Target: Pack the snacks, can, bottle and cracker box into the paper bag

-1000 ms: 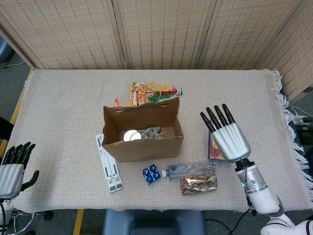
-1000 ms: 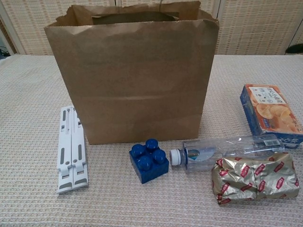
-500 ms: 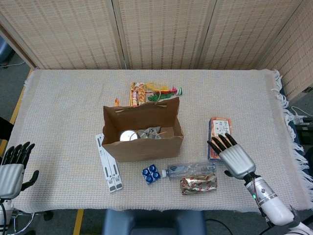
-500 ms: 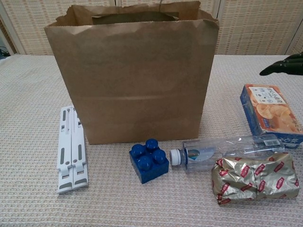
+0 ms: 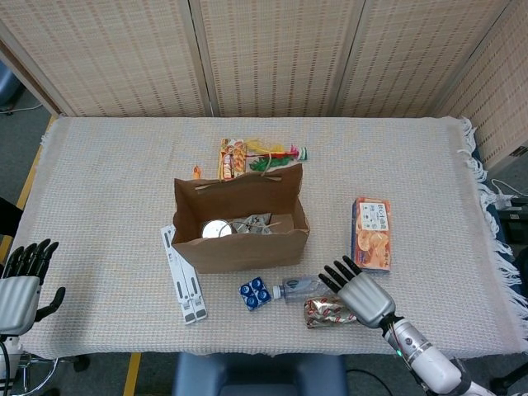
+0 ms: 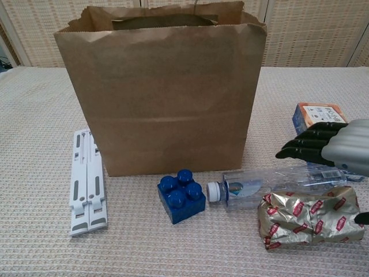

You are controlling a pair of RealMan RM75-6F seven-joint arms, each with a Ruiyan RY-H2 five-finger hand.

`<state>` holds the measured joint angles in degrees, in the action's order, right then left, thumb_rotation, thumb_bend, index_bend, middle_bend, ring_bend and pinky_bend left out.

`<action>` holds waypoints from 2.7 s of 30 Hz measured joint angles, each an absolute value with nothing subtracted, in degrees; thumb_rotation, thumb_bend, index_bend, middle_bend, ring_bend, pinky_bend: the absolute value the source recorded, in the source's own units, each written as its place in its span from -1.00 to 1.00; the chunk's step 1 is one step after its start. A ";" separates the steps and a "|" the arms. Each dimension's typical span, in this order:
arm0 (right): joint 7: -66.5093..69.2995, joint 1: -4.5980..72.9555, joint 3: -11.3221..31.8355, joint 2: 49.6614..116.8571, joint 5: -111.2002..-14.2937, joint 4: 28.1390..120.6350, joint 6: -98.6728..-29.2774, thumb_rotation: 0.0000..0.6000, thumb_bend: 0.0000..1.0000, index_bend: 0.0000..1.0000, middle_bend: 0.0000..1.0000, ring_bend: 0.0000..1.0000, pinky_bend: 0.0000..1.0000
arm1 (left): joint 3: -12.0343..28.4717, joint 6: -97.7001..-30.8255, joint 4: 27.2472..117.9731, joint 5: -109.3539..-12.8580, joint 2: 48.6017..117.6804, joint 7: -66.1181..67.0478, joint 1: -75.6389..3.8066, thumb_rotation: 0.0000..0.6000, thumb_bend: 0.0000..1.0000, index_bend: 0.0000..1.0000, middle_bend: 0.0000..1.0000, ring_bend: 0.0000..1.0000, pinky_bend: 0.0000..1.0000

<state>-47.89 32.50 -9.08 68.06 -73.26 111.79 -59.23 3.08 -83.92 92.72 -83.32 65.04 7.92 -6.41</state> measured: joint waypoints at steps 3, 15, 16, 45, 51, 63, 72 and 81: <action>-50.86 32.48 -8.21 70.57 -70.68 110.92 -59.49 1.00 -1.00 -1.00 -1.00 -1.00 -1.00 | 3.08 -83.87 92.70 -83.37 65.02 7.88 -6.44 1.00 -0.24 -0.94 -1.00 -1.00 -1.00; -55.79 34.26 -4.25 80.26 -59.25 106.65 -58.98 1.00 -1.00 -1.00 -1.00 -1.00 -1.00 | 3.00 -83.73 92.60 -83.50 64.91 7.49 -6.48 1.00 -0.24 -0.94 -1.00 -1.00 -1.00; -56.01 34.47 -4.11 80.59 -58.30 106.59 -58.87 1.00 -1.00 -1.00 -1.00 -1.00 -1.00 | 3.00 -83.72 92.60 -83.51 64.89 7.43 -6.48 1.00 -0.24 -0.94 -1.00 -1.00 -1.00; -40.59 32.03 -3.56 71.68 -67.40 109.88 -65.96 1.00 -0.25 -0.07 0.17 0.30 0.58 | 2.98 -83.76 92.63 -83.53 64.90 7.50 -6.46 1.00 -0.24 -0.94 -1.00 -1.00 -1.00; -34.48 30.58 -2.15 65.57 -72.34 114.08 -68.53 1.00 -0.26 -0.07 0.17 0.30 0.58 | 2.99 -83.85 92.67 -83.53 64.94 7.64 -6.42 1.00 -0.24 -0.94 -1.00 -1.00 -1.00; -25.77 29.16 3.54 57.68 -79.72 120.75 -75.20 1.00 -0.25 -0.07 0.17 0.30 0.58 | 3.01 -83.89 92.68 -83.49 65.03 7.82 -6.40 1.00 -0.24 -0.94 -1.00 -1.00 -1.00; -32.76 37.20 18.81 55.32 -69.56 128.14 -76.21 1.00 -0.26 -0.07 0.17 0.30 0.58 | 2.96 -83.69 92.54 -83.61 64.88 7.18 -6.47 1.00 -0.24 -0.94 -1.00 -1.00 -1.00; -48.43 48.37 23.30 63.17 -60.97 125.80 -76.37 1.00 -0.25 -0.07 0.17 0.30 0.56 | 2.85 -83.57 92.35 -83.86 64.70 6.46 -6.52 1.00 -0.24 -0.94 -1.00 -1.00 -1.00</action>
<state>-48.43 48.37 23.30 63.17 -60.97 125.80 -76.37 2.85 -83.57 92.35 -83.86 64.70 6.46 -6.52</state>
